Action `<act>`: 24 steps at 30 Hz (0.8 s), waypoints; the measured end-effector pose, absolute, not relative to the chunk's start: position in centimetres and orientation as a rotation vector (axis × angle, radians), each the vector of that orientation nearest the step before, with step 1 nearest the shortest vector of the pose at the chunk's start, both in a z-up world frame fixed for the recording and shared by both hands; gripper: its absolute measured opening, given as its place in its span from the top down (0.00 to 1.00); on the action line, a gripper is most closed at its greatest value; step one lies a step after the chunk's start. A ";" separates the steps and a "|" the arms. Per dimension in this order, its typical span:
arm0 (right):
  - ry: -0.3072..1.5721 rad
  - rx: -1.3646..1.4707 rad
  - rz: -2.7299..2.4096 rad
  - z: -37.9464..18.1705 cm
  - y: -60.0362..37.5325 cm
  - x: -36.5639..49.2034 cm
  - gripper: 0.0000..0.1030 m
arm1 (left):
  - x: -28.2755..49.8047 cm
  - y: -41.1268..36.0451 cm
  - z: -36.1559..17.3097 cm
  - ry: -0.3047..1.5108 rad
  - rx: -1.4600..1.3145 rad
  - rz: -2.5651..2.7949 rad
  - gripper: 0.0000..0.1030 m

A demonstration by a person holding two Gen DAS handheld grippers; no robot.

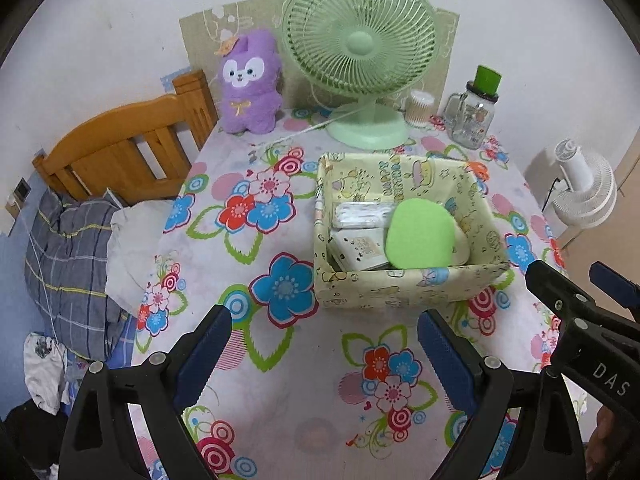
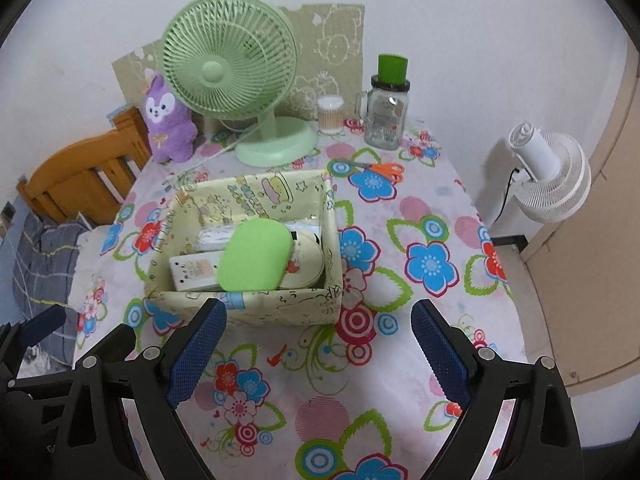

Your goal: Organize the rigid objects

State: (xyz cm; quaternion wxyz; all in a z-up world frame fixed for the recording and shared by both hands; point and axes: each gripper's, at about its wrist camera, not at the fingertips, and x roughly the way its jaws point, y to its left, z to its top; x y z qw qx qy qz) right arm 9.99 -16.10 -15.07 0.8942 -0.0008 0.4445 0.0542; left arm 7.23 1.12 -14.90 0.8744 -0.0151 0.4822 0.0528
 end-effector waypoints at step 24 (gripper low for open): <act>0.773 0.032 0.074 -6.4 -18.7 3.4 0.08 | 1.1 -0.5 -5.2 0.803 -0.006 0.049 0.00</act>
